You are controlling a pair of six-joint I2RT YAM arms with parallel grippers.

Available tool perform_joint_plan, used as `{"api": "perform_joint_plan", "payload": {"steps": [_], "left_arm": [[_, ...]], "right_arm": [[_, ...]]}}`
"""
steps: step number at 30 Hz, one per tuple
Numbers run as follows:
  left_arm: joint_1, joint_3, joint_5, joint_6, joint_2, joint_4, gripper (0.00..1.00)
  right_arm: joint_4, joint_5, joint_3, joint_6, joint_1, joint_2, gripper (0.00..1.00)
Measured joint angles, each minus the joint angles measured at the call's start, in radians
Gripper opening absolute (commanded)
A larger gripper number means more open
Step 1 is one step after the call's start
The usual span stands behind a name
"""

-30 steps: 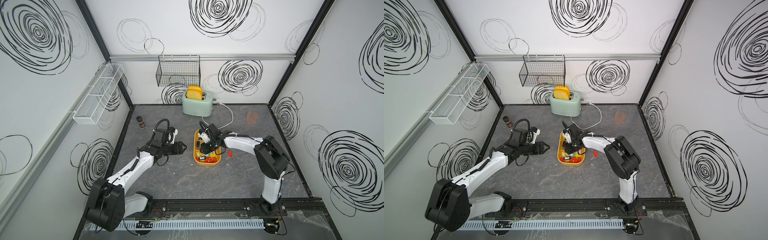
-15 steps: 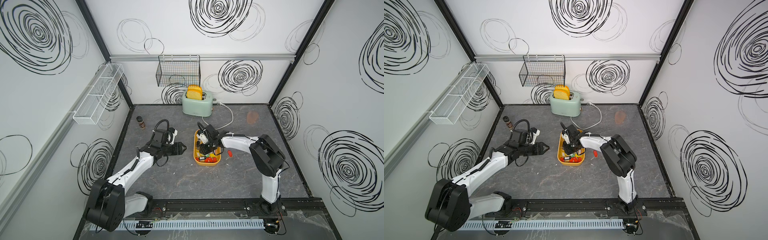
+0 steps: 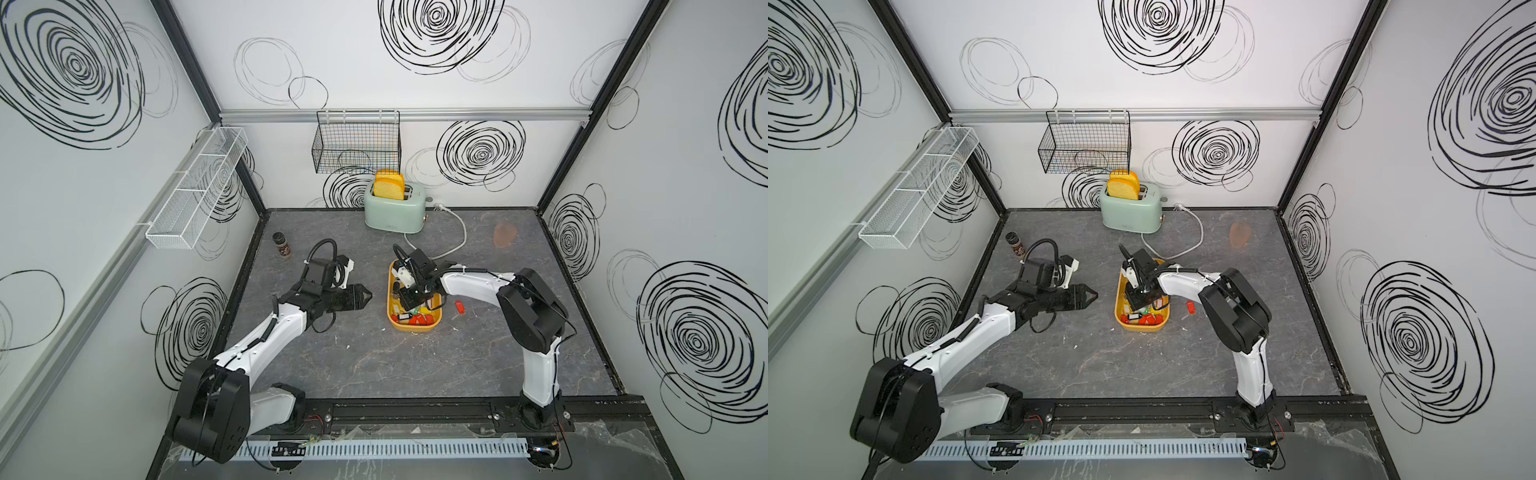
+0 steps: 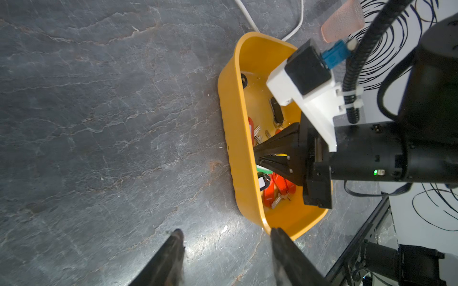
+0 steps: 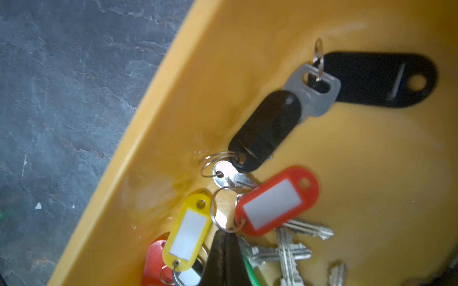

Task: Take the keys out of the storage box
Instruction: Pick up the key from the storage box, then place the key at the center of the board.

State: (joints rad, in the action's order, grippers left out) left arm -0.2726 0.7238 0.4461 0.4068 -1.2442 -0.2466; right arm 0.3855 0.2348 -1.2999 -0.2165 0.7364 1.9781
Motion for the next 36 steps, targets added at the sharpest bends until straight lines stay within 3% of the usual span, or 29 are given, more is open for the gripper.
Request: {"api": "perform_joint_plan", "payload": {"steps": [6, 21, 29, 36], "left_arm": [[0.000, 0.000, 0.003, 0.000, -0.002, 0.001, 0.60], [-0.038, 0.008, 0.005, 0.001, -0.026, 0.003, 0.61], [-0.089, 0.043, 0.004, 0.001, -0.052, 0.013, 0.60], [-0.120, 0.062, 0.004, 0.000, -0.078, 0.016, 0.60]], "right_arm": [[0.016, 0.000, 0.000, 0.000, -0.007, -0.029, 0.00], [-0.001, 0.050, 0.097, -0.039, -0.118, -0.282, 0.00], [-0.007, 0.045, 0.207, -0.081, -0.250, -0.429, 0.00], [0.005, -0.015, 0.322, -0.121, -0.439, -0.516, 0.00]]}}
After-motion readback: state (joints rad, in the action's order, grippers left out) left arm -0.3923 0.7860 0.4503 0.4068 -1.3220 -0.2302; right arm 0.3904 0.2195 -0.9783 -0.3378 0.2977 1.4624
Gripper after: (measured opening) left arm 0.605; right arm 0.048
